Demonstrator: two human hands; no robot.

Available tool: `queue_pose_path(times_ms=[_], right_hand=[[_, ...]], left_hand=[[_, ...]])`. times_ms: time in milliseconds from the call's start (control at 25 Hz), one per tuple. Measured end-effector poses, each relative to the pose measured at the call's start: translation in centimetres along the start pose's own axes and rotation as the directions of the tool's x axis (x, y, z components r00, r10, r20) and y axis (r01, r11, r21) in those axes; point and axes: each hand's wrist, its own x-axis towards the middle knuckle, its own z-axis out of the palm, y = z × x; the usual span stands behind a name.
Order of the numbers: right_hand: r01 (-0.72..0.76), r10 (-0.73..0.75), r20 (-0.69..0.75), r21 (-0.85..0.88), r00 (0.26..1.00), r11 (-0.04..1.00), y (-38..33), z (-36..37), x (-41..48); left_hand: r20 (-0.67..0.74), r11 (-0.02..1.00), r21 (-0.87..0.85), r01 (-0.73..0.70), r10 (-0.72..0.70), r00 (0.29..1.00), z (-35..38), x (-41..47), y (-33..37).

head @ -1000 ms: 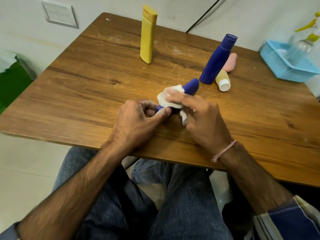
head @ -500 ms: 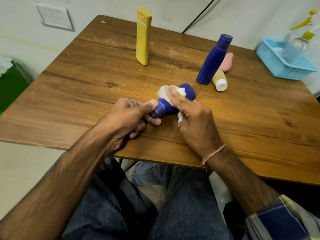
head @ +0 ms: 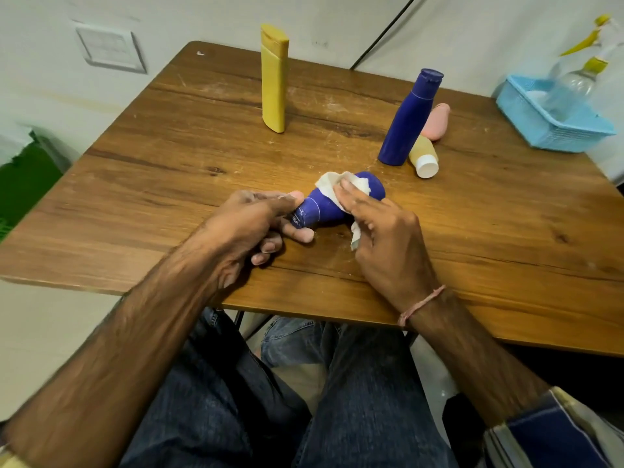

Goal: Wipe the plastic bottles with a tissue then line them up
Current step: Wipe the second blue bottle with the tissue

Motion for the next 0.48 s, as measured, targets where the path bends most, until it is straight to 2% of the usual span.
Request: queue_pose_path(times_ms=[80, 160, 280, 360, 440, 480], right_hand=[[0.032, -0.031, -0.006, 0.064, 0.999, 0.997, -0.9, -0.5, -0.5], [0.001, 0.01, -0.065, 0.171, 0.998, 0.985, -1.5, -1.5, -0.5], [-0.092, 0.137, -0.139, 0.289, 0.981, 0.953, -2.5, -3.2, -0.3], [-0.078, 0.157, -0.222, 0.329, 0.962, 0.941, -3.2, -4.3, -0.2], [0.021, 0.097, -0.33, 0.337, 0.939, 0.941, -4.0, -5.6, 0.2], [0.097, 0.019, -0.353, 0.309, 0.936, 0.946, -4.4, -6.0, 0.3]], left_hand=[[0.0, 0.988, -0.057, -0.147, 0.147, 0.989, 0.3, -0.6, -0.6], [0.054, 0.931, -0.069, -0.359, 0.362, 0.93, 0.6, -1.6, -1.1], [0.055, 0.739, 0.211, -0.64, 0.644, 0.763, 1.0, -2.5, -1.3], [0.02, 0.607, 0.361, -0.708, 0.754, 0.656, 1.4, -2.6, -1.0], [-0.007, 0.568, 0.375, -0.732, 0.792, 0.611, 1.9, -2.8, -1.0], [-0.012, 0.548, 0.39, -0.74, 0.806, 0.591, 2.2, -2.9, -1.0]])
